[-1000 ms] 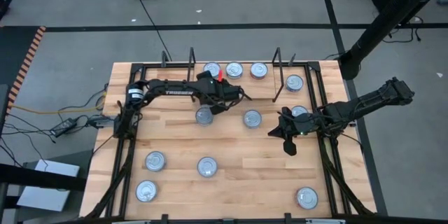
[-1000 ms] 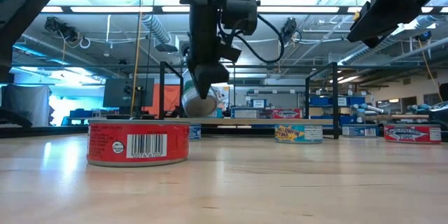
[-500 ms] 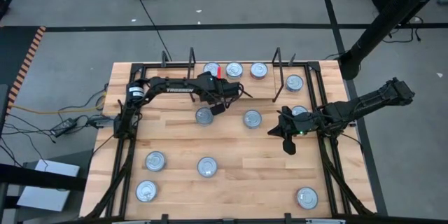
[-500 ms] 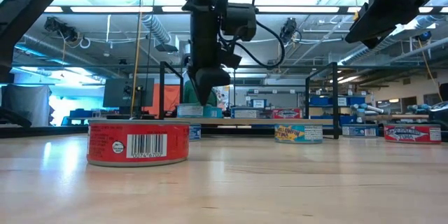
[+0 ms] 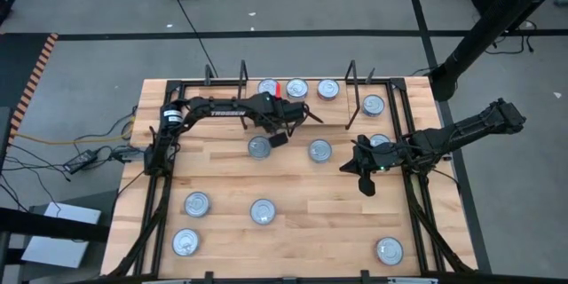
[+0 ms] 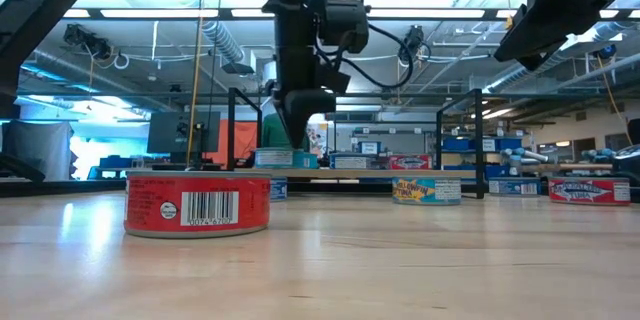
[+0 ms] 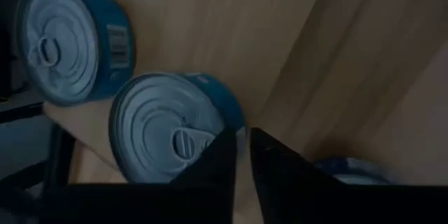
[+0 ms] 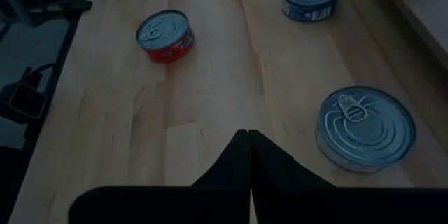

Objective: Stack canned seafood by type on shelf
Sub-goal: Put the yellow-blue tuna can on the shelf

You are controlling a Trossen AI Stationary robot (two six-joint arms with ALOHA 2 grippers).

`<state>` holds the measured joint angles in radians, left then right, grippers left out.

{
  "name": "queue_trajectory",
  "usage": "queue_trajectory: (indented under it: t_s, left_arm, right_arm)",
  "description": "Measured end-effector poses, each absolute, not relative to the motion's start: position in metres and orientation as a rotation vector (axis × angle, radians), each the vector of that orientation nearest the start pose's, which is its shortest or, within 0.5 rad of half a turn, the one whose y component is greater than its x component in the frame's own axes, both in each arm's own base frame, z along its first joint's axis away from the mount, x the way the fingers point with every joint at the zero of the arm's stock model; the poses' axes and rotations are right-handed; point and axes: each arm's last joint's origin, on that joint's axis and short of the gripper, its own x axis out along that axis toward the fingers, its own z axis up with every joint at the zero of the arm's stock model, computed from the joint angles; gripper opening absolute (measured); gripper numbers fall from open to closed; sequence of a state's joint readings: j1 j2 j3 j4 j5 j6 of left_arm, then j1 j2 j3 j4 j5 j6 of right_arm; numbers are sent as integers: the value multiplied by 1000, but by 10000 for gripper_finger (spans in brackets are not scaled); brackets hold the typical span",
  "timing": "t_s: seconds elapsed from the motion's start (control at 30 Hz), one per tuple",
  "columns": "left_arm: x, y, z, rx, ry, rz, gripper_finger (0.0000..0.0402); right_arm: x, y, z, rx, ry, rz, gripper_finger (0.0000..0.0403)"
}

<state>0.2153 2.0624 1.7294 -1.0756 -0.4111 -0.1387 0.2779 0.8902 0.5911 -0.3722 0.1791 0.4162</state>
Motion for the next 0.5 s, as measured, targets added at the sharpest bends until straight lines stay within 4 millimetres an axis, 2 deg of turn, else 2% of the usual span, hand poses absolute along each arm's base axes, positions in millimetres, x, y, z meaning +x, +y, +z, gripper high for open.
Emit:
queue_trajectory:
  t_s: [0.1,0.27,0.5]
  left_arm:
    - [401,99,223,-39,1352,586,7]
    - [398,107,230,-123,1321,623,3]
    - [389,121,222,-191,1323,758,2]
  right_arm:
    - [175,45,234,248,664,-43,4]
    - [174,44,233,244,678,-46,4]
    - [170,43,233,253,693,-46,4]
